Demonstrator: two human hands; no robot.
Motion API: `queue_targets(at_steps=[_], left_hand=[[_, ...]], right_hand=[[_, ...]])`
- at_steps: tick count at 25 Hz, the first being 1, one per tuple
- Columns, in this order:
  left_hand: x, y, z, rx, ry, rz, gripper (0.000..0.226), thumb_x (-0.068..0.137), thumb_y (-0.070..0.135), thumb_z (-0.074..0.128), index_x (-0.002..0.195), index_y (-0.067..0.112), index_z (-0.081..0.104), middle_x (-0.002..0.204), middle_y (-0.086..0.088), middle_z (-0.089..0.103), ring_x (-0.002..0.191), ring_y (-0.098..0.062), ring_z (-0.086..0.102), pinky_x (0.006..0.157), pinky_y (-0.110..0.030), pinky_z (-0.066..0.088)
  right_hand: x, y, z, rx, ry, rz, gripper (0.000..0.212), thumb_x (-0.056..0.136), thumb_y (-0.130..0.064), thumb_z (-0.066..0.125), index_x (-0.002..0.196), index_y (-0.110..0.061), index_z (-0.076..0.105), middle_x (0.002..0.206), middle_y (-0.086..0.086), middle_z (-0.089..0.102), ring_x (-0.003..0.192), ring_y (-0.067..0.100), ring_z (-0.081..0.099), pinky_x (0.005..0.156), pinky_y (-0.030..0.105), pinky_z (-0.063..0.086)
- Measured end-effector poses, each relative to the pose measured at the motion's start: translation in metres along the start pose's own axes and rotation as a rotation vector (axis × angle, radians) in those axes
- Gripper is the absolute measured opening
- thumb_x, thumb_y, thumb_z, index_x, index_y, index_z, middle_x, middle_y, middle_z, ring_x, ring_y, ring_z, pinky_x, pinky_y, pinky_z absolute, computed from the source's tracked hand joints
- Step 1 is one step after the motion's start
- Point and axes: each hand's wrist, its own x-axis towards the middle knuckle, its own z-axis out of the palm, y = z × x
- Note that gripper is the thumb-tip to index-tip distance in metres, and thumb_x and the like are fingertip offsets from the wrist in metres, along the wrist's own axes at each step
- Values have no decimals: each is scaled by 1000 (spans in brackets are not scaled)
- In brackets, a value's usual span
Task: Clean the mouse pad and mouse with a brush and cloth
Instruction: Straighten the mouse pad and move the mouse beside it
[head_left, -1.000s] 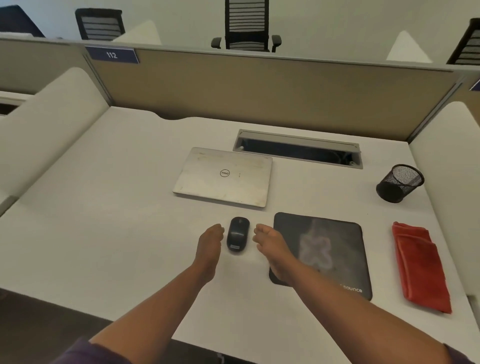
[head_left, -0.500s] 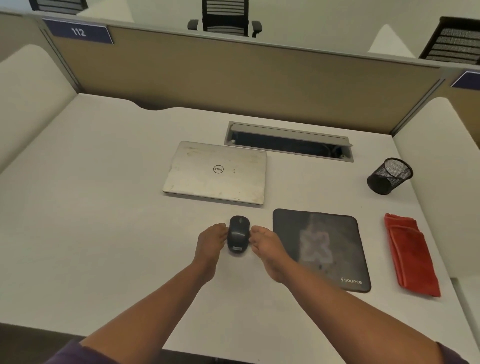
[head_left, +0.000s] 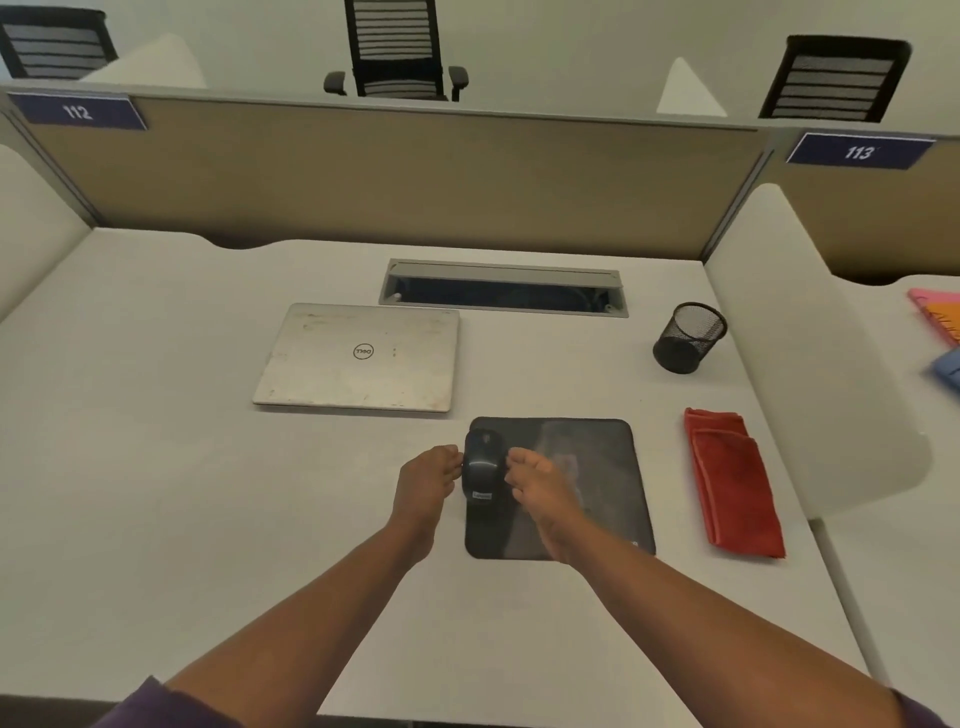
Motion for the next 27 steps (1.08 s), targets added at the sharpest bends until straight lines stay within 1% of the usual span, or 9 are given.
queue_targets(at_steps=[3,5,6,10,13,16,18,23,27], left_hand=[[-11,-5,41,-31,-10,-7,19,102,22,50,99,19,68,99,6,74,100,-12,68,85,-25,50],[-17,-10,65,-47,10,-14,19,101,22,51,108,14,67,109,-1,72,105,-17,67,96,-30,50],[-21,-13,78,-51,23,-12,19,101,22,51,107,14,67,109,-2,72,106,-18,68,97,-31,50],[-32,-19,110,-80,13,3,26,100,18,48,92,18,73,90,3,79,88,-11,75,73,-20,52],[-38,-21,123,-63,31,-9,29,99,19,47,88,21,74,86,6,79,82,-6,75,69,-17,52],[-35,-20,127,-55,46,-15,35,99,19,49,79,22,77,86,5,79,82,-7,75,73,-22,51],[-32,-19,128,-46,59,-18,41,99,19,49,71,24,79,84,6,79,81,-7,75,73,-22,51],[-24,-24,126,-29,101,-45,28,101,20,48,89,18,74,93,-1,79,99,-20,72,90,-31,56],[-17,-27,121,-17,107,-66,24,101,20,49,97,13,72,105,-9,76,105,-24,70,102,-38,52]], right_hand=[[-3,2,-43,-20,-27,-45,19,94,-14,54,95,-20,72,101,2,72,100,14,61,89,33,50],[-3,4,-69,-32,-37,-57,21,94,-15,53,101,-22,72,103,4,72,100,18,63,84,31,52],[-3,6,-82,-30,-50,-61,21,95,-16,53,102,-22,72,102,2,73,101,19,64,81,28,52],[0,12,-115,-26,-101,-49,21,96,-19,53,104,-24,72,98,-2,75,104,20,64,80,28,51],[2,17,-127,-44,-149,-39,23,96,-17,53,105,-23,73,99,1,75,106,24,64,86,32,53],[8,17,-130,-39,-174,-36,23,95,-13,52,106,-19,72,102,5,74,109,27,63,96,40,52],[11,17,-130,-35,-189,-25,25,95,-11,52,106,-19,72,103,5,74,110,25,64,98,39,52],[15,20,-128,-34,-222,-5,29,94,-7,48,108,-19,71,104,5,74,109,24,64,100,41,51],[19,21,-125,-34,-196,16,29,95,-8,49,108,-21,71,104,3,74,109,23,64,97,38,52]])
